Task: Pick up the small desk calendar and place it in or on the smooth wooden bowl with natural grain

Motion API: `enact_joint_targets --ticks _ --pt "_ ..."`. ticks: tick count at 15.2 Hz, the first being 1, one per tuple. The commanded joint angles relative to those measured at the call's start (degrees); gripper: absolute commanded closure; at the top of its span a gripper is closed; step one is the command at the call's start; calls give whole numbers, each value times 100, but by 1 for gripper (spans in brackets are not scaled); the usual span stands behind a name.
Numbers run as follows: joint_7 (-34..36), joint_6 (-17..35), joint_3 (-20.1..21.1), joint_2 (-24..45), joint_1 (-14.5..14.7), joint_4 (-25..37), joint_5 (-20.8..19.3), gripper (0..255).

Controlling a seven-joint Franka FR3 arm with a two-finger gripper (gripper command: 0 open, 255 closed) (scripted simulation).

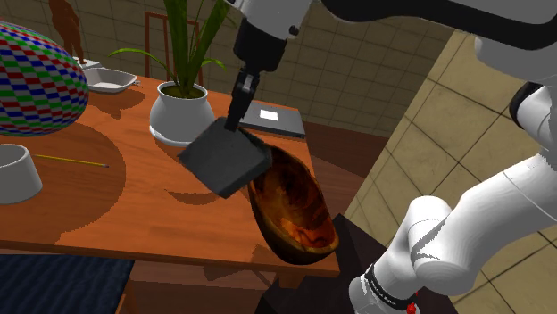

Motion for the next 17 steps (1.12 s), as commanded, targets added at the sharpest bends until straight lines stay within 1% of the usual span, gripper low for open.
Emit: enact_joint_targets --ticks 1,10,17 --pt "18 -152 1 42 -3 200 -12 255" --pt "89 -836 9 296 -22 1136 -76 255" --pt "-372 -1346 -430 -1020 -66 301 120 255"
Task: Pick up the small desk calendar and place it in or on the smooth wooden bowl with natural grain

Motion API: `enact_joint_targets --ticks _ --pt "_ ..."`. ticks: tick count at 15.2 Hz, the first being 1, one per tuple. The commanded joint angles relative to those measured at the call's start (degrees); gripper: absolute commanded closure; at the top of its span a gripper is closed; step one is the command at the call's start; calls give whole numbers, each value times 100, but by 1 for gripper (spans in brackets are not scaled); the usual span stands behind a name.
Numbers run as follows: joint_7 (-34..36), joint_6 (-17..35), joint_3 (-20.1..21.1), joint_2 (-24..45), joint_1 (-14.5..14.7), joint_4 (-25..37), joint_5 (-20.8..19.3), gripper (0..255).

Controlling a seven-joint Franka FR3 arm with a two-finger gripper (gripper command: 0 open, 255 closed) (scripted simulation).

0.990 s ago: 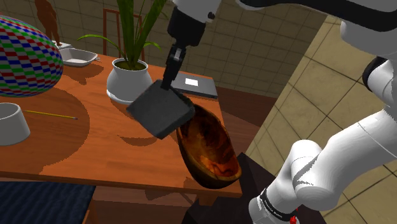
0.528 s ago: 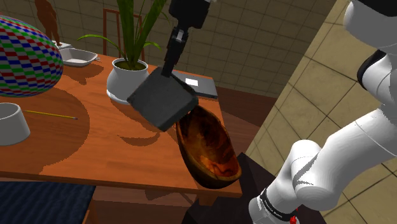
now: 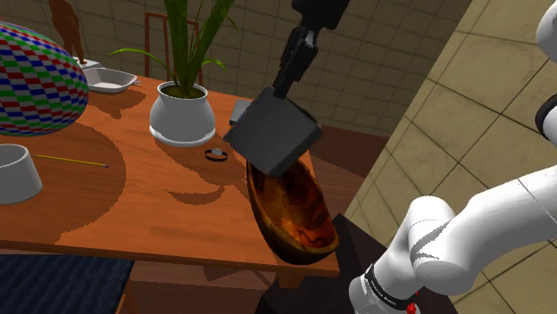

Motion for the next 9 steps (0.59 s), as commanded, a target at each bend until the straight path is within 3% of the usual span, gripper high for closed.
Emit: enact_joint_targets --ticks 1,9 --pt "-109 -154 -117 -401 1 -253 35 255" --pt "-561 -1033 -648 -1623 -13 -654 -50 255"
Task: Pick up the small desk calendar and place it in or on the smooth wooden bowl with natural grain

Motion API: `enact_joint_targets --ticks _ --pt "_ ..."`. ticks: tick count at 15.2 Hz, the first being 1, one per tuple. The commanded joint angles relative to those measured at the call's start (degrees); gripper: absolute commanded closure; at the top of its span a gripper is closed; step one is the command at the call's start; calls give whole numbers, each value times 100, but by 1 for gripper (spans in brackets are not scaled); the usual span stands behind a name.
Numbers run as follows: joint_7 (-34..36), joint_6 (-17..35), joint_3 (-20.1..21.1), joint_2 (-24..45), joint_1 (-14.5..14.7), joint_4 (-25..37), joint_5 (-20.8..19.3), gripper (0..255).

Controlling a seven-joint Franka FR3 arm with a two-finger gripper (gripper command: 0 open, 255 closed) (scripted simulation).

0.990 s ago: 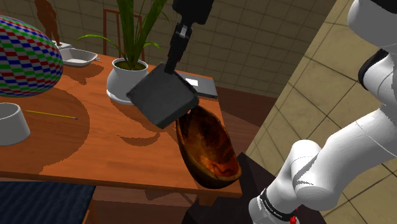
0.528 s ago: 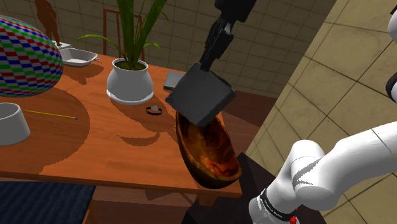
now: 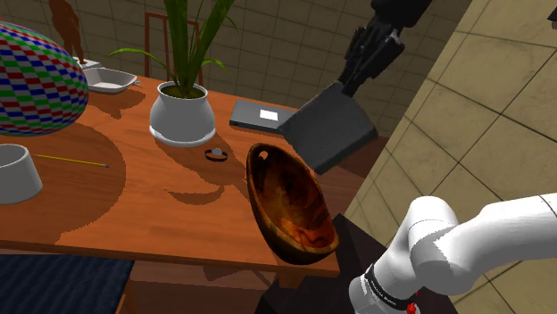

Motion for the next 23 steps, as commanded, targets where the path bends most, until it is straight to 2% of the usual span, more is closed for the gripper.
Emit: enact_joint_targets --ticks 1,2,23 --pt "-110 -201 -127 -315 -1 -128 -40 255" --pt "-151 -296 -178 -412 -2 -135 -62 255" --pt "-281 1037 -127 -1404 -1 -2465 -18 255"
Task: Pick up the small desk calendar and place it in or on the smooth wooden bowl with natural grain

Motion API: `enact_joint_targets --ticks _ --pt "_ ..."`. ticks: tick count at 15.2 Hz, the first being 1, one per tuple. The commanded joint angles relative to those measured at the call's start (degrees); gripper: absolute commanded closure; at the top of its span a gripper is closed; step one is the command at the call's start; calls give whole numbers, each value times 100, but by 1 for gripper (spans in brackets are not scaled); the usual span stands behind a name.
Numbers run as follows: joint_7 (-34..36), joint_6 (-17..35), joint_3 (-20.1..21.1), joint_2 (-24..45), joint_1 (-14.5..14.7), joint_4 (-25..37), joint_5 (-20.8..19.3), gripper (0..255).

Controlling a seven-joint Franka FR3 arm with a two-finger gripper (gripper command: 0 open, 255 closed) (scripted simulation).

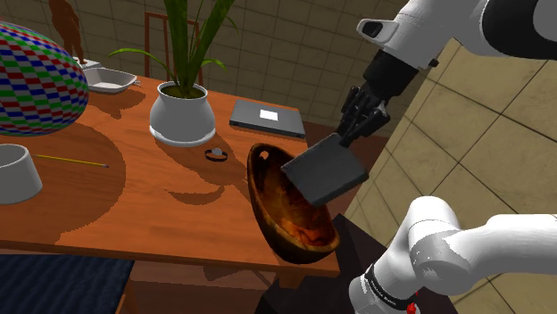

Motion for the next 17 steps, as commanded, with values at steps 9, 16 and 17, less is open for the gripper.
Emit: enact_joint_targets --ticks 9,16,17 --pt "-27 225 6 -137 0 -360 9 255" --pt "-27 225 5 -137 0 -359 9 0" --pt "-22 50 -15 -87 -3 -135 -7 0"
